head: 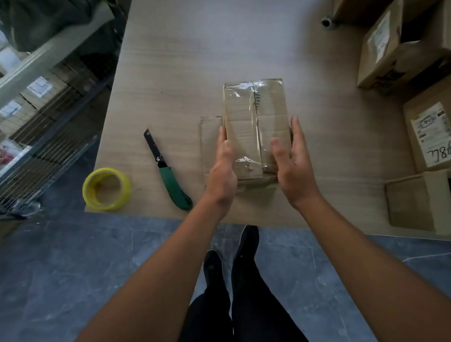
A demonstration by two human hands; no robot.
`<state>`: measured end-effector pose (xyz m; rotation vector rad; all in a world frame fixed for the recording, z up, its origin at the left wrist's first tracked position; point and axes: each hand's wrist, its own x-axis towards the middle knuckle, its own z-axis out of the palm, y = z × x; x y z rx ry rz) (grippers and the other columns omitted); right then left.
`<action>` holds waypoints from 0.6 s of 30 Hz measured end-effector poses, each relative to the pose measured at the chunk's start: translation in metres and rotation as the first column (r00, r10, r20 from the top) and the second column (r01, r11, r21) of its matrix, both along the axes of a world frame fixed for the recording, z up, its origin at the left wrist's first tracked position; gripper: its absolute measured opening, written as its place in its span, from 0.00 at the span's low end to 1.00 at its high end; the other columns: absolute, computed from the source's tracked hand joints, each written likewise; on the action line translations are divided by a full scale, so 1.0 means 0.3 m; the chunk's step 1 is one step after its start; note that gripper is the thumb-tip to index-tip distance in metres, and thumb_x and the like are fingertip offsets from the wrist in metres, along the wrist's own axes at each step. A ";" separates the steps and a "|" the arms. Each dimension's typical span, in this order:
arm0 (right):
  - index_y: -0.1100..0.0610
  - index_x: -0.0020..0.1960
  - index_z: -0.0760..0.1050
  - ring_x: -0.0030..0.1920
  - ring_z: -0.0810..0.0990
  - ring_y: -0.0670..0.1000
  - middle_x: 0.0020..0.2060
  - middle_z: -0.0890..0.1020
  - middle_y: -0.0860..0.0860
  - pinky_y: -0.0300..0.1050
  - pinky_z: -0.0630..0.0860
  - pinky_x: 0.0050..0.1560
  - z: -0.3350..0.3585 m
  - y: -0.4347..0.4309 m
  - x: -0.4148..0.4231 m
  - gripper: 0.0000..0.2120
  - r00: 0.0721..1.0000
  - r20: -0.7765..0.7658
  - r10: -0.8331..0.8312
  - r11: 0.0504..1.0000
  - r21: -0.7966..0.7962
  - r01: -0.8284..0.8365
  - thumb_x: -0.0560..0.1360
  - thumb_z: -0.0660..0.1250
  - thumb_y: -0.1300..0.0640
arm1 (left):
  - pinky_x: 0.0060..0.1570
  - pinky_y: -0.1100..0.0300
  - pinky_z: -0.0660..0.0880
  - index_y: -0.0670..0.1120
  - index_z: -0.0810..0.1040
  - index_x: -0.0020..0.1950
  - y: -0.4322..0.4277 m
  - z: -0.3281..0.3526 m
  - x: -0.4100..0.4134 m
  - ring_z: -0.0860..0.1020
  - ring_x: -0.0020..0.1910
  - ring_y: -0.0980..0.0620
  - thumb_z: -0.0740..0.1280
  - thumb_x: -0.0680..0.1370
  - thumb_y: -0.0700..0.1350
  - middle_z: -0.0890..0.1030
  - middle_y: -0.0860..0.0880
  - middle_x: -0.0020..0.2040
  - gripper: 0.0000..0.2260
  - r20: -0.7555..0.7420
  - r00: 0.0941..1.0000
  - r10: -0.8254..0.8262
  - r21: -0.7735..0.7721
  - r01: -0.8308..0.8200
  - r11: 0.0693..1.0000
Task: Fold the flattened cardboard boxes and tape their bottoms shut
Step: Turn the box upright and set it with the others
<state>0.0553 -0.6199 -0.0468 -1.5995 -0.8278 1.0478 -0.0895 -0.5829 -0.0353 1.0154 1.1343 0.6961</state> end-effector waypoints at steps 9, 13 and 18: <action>0.49 0.75 0.67 0.66 0.76 0.41 0.67 0.79 0.45 0.48 0.70 0.72 0.172 -0.015 -0.014 0.23 0.996 0.026 0.080 0.996 -0.045 -0.079 0.84 0.55 0.42 | 0.66 0.62 0.73 0.55 0.62 0.79 0.006 0.122 -0.047 0.75 0.66 0.64 0.44 0.88 0.51 0.73 0.53 0.72 0.20 0.085 0.996 -0.038 0.019 0.036 0.999; 0.38 0.73 0.68 0.70 0.70 0.45 0.69 0.73 0.42 0.54 0.66 0.74 0.361 -0.067 -0.031 0.27 0.978 0.202 0.047 0.998 -0.042 -0.040 0.79 0.51 0.29 | 0.64 0.54 0.69 0.58 0.69 0.71 0.011 0.251 -0.123 0.72 0.69 0.55 0.55 0.85 0.46 0.75 0.58 0.68 0.16 0.106 0.992 -0.065 0.085 0.056 0.995; 0.56 0.63 0.73 0.63 0.77 0.56 0.61 0.79 0.53 0.54 0.75 0.58 0.547 -0.130 -0.062 0.28 0.995 -0.064 -0.080 0.996 0.035 0.082 0.82 0.50 0.34 | 0.60 0.52 0.76 0.48 0.72 0.67 -0.006 0.360 -0.195 0.78 0.65 0.48 0.56 0.80 0.32 0.78 0.47 0.66 0.19 0.265 0.960 -0.094 0.113 0.066 0.991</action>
